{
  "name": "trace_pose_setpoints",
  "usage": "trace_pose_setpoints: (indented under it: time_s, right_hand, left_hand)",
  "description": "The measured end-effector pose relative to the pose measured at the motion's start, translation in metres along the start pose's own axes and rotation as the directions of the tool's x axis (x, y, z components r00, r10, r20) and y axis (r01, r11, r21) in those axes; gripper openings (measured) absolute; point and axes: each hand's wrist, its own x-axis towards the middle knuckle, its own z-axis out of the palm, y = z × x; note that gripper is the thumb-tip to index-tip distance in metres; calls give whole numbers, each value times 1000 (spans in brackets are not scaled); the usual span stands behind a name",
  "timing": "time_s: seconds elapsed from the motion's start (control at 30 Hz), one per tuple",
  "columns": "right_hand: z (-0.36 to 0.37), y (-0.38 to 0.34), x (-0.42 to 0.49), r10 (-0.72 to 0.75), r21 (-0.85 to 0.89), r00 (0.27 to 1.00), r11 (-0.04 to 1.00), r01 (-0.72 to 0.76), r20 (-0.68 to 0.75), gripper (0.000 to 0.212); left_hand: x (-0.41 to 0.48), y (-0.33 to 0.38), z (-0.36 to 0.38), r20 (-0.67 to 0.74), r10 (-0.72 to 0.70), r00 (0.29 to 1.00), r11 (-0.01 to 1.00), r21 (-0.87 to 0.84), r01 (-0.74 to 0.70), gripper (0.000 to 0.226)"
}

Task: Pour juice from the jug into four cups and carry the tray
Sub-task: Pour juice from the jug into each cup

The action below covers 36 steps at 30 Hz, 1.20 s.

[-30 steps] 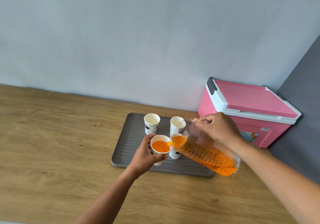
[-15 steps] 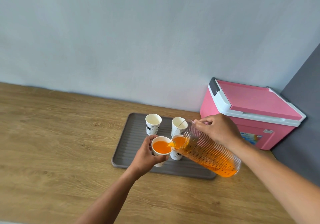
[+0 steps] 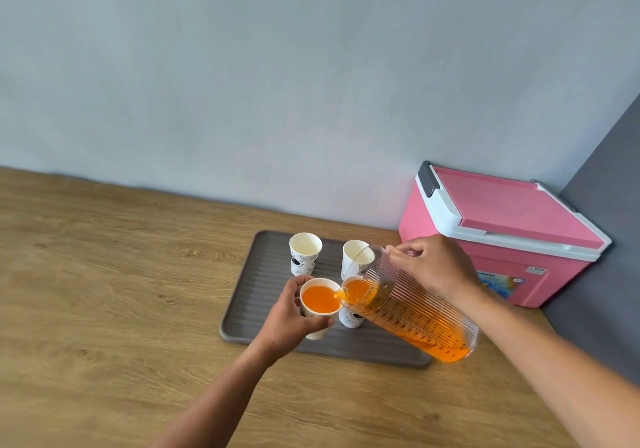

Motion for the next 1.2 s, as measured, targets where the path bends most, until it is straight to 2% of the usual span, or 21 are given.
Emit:
trace_pose_setpoints:
  time_s: [0.3, 0.57, 0.6, 0.7, 0.8, 0.93, 1.0, 1.13, 1.2]
  right_hand:
    - [2, 3, 2, 1, 21, 1000, 1000, -1, -8, 39]
    - [7, 12, 1, 104, 195, 994, 976, -93, -46, 34]
    - [7, 11, -1, 109, 229, 993, 969, -95, -49, 33]
    - [10, 13, -1, 113, 306, 990, 949, -81, -87, 47]
    - [12, 18, -1, 143, 388, 979, 919, -75, -148, 36]
    - [16, 23, -2, 166, 491, 965, 870, -47, -202, 43]
    - [17, 22, -5, 173, 515, 961, 856, -37, -218, 49]
    - [14, 17, -8, 199, 514, 959, 855, -71, -200, 35]
    - [13, 17, -9, 208, 510, 958, 857, -80, -199, 41]
  left_hand:
    - [4, -3, 1, -2, 7, 1000, 1000, -8, -7, 72]
    - [12, -5, -3, -3, 14, 1000, 999, -43, -14, 73]
    - [13, -6, -5, -8, 13, 1000, 999, -46, -14, 74]
    - [19, -13, -8, -27, 9, 1000, 999, -44, -10, 75]
    - [26, -21, -11, -51, -7, 999, 999, -35, 5, 76]
    - [36, -30, -12, -74, -17, 997, 1000, -3, 17, 74]
    - [41, -35, -12, -87, -25, 996, 1000, 4, 25, 74]
    - [49, -39, -12, -95, -29, 995, 1000, 8, 30, 76]
    - [51, -40, -11, -92, -31, 995, 999, 14, 33, 75]
